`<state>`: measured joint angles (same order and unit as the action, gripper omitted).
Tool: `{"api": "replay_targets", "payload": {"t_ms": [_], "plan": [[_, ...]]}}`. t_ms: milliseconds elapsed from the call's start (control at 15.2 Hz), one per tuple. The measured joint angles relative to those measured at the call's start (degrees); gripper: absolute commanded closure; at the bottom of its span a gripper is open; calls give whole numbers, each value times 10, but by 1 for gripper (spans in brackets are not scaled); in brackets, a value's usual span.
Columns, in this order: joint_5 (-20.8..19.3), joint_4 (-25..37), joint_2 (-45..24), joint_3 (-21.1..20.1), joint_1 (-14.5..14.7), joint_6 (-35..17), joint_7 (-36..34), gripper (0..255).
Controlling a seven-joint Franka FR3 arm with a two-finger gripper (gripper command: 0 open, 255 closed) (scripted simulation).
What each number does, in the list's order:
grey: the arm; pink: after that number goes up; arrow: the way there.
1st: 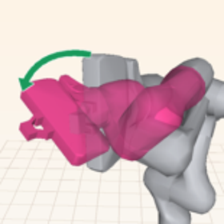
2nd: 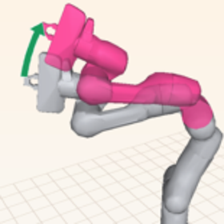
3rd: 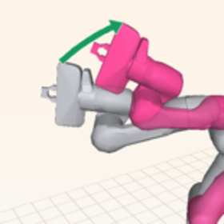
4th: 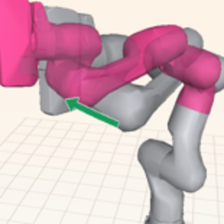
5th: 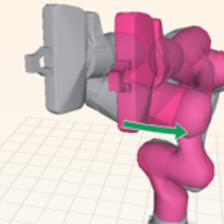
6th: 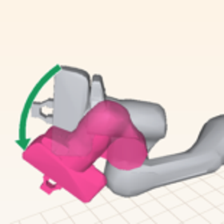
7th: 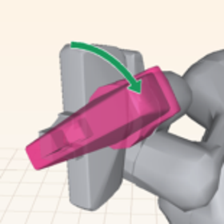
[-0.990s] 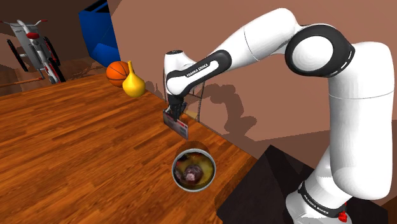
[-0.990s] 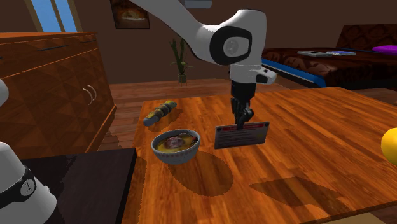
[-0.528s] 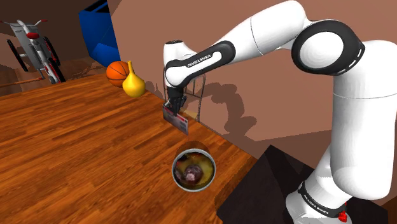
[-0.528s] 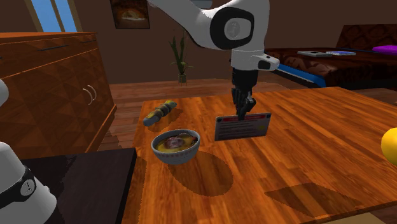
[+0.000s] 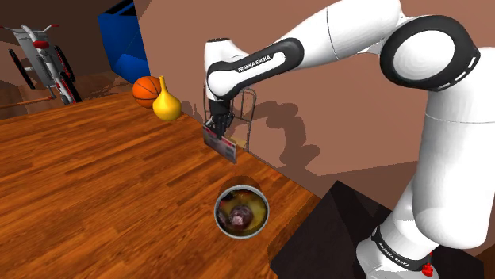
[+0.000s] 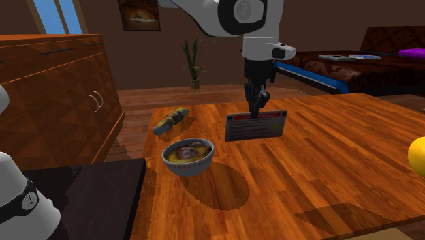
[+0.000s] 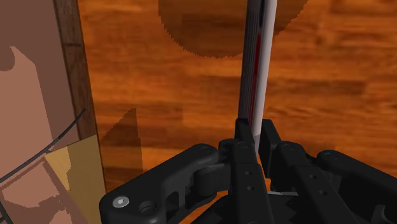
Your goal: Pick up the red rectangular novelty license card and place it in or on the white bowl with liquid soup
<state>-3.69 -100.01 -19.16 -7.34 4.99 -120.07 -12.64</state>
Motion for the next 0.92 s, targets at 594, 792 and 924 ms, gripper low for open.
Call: {"api": "replay_targets", "payload": {"t_ms": [594, 792, 924], "plan": [[24, -206, 178, -25, 22, -28, -40, 255], [35, -258, 231, -38, 34, -29, -59, 255], [45, -294, 275, -42, 41, -21, -63, 255]]}}
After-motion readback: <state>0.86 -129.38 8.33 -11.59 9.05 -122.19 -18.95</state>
